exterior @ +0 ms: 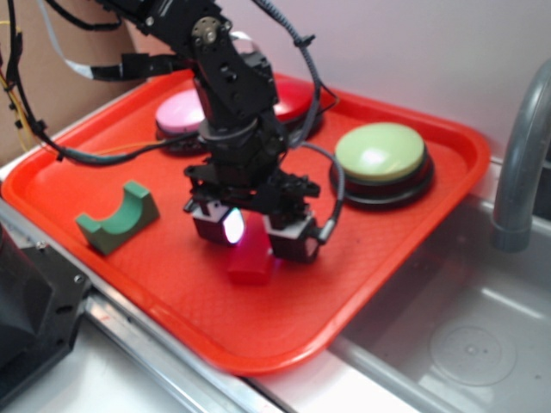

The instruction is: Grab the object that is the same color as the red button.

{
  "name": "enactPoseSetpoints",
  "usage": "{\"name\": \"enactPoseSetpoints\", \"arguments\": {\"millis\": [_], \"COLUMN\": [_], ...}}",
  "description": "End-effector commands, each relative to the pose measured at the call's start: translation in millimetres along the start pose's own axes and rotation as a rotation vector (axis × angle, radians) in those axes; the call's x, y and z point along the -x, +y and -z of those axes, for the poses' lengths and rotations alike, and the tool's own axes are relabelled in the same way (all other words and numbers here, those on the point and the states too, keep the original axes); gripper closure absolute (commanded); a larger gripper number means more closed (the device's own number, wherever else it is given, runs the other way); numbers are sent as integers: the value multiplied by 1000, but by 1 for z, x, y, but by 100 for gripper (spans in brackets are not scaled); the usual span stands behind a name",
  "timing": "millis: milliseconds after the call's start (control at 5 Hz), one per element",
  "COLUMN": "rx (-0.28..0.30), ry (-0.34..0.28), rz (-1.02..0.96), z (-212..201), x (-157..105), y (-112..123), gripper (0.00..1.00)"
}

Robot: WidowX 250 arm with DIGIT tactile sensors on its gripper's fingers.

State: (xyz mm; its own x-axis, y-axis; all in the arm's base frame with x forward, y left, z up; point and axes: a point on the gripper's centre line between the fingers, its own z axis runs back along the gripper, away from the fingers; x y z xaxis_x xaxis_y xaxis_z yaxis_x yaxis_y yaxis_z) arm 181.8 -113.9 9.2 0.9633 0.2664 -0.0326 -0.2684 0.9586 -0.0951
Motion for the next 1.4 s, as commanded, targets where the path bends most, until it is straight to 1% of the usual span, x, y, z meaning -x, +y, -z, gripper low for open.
{"name": "enactPoseSetpoints", "arguments": {"millis": [0,200,400,600,800,1000,1200], "rx": [88,63,-23,-5,-24,-56,-77], "ry": [-67,-43,-19,-55,-59,-73,-75], "rz": [206,263,263,274,287,309,311], "z": [-85,-137,-190,-234,-241,-237,-229], "x": [-28,-28,-22,-13,-2,6,9], "y": [12,32,43,54,56,59,60], "gripper": [100,100,100,100,100,100,100]}}
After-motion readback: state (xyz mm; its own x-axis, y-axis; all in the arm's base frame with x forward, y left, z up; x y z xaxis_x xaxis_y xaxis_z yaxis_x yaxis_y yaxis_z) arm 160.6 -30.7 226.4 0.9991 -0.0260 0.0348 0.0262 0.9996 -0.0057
